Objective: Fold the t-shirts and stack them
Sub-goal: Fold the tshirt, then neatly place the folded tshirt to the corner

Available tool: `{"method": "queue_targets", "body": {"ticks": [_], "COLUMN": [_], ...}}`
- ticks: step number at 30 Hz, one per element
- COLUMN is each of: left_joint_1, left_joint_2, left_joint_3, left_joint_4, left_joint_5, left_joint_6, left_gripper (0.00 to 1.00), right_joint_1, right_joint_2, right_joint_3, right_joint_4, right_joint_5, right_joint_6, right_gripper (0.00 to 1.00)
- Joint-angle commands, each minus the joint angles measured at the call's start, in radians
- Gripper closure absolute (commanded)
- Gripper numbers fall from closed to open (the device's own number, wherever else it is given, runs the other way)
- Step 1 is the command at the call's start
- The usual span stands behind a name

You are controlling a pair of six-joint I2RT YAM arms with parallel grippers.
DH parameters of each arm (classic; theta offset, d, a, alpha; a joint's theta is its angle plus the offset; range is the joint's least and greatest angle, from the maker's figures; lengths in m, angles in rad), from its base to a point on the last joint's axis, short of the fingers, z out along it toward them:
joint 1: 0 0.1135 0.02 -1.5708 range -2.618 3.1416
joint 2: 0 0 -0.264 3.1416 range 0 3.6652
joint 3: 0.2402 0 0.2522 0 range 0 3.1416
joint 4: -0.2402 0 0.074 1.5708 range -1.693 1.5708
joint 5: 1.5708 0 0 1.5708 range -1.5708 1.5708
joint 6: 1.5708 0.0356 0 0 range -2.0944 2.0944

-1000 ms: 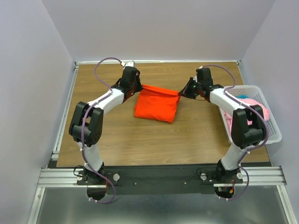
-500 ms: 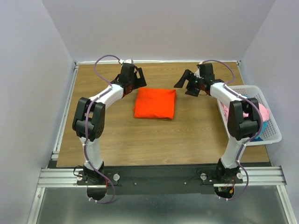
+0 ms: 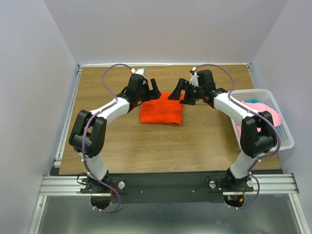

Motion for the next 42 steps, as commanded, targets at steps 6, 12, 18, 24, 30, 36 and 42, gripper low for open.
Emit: {"method": "queue_targets", "body": {"ticks": [6, 12, 18, 24, 30, 36, 42], "left_joint_1": [-0.027, -0.027, -0.026, -0.027, -0.027, -0.027, -0.026], "left_joint_2": [0.102, 0.136, 0.084, -0.115, -0.334, -0.587, -0.778], "left_joint_3": [-0.067, -0.113, -0.138, -0.151, -0.257, -0.427, -0.574], "left_joint_4": [0.086, 0.085, 0.079, 0.05, -0.027, -0.128, -0.167], "left_joint_5": [0.126, 0.084, 0.076, 0.017, -0.147, -0.357, -0.433], "left_joint_6": [-0.024, -0.024, -0.021, -0.006, -0.04, -0.135, -0.198], "left_gripper": [0.02, 0.02, 0.02, 0.02, 0.02, 0.02, 0.02], "right_joint_1": [0.002, -0.001, -0.004, -0.004, -0.004, -0.003, 0.01], "right_joint_2": [0.241, 0.325, 0.299, 0.123, -0.04, -0.048, 0.051], "right_joint_3": [0.042, 0.066, 0.059, 0.043, -0.074, -0.117, -0.07], "right_joint_4": [0.03, 0.029, 0.024, 0.003, -0.022, -0.071, -0.073], "right_joint_5": [0.01, 0.044, 0.07, 0.061, 0.174, 0.32, 0.349], "right_joint_6": [-0.045, -0.063, -0.101, -0.155, -0.204, -0.244, -0.232], "right_gripper": [0.0, 0.0, 0.0, 0.0, 0.0, 0.0, 0.0]}}
